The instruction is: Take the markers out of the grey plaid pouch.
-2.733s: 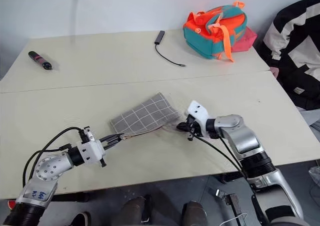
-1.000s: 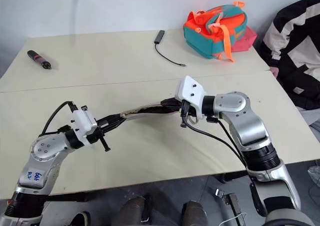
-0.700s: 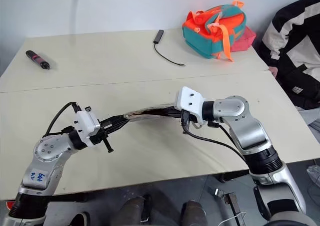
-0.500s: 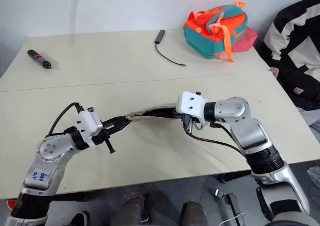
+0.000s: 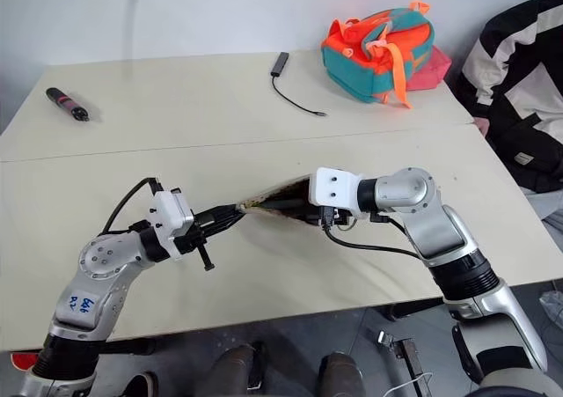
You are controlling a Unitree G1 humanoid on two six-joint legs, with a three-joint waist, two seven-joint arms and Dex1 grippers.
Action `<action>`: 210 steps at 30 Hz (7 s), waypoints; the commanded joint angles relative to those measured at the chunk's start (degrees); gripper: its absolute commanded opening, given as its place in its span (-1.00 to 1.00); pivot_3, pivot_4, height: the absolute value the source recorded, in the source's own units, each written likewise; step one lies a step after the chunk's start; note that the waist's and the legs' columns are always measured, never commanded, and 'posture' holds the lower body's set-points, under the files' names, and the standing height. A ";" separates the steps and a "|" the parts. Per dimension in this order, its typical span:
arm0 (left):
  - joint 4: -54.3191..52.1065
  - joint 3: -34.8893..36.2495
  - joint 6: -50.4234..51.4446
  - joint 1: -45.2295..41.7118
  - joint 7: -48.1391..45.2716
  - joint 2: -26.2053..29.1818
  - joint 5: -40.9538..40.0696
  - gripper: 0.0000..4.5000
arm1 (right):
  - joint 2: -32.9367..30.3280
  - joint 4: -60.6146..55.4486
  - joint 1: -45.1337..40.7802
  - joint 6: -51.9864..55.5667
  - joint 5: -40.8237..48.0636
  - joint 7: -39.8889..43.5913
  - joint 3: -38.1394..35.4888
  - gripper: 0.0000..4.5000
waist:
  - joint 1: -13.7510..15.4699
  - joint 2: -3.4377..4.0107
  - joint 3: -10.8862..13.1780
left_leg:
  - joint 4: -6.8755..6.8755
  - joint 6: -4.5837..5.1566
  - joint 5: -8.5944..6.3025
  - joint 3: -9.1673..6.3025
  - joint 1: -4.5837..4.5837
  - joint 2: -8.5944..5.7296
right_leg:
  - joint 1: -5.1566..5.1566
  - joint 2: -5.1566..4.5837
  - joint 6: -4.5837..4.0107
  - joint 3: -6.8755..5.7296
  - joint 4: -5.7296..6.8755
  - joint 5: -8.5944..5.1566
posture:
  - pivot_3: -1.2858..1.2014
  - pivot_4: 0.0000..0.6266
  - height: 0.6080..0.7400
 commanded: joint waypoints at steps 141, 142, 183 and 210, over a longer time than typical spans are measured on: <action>-3.61 3.95 19.12 1.09 1.77 -2.86 -13.46 -1.00 | -7.77 -8.84 -3.41 16.30 14.28 7.00 -7.65 -0.94 | 0.80 -0.03 0.14 | 0.78 0.22 -0.17 -0.23 -0.63 0.00 | -0.07 0.02 0.16 -0.12 -0.19 0.20 | 0.03 -0.52 1.00; -3.64 3.98 19.15 1.08 1.75 -2.83 -13.51 -1.00 | -7.66 -8.35 -3.44 15.87 13.85 6.93 -7.50 -0.94 | 0.80 -0.03 0.14 | 0.78 0.22 -0.17 -0.22 -0.63 0.00 | -0.07 0.02 0.16 -0.12 -0.19 0.20 | 0.03 -0.52 1.00; -3.14 3.58 38.56 -2.29 5.01 -3.19 -31.03 -1.00 | -8.66 -8.06 -7.01 12.83 -3.88 17.48 10.17 -0.07 | 1.36 -0.08 0.12 | 0.84 0.21 -0.16 -0.24 -0.62 -0.05 | -0.02 0.04 0.16 -0.13 -0.25 0.20 | 0.03 -0.52 1.00; -5.33 0.84 27.53 2.05 1.90 -3.99 -22.48 -1.00 | -2.23 -3.44 -3.32 6.59 -12.73 9.34 12.97 -0.07 | 1.03 -0.10 0.10 | 0.84 0.17 -0.15 -0.22 -0.58 0.00 | -0.03 0.06 0.14 -0.09 -0.20 0.21 | 0.03 -0.52 1.00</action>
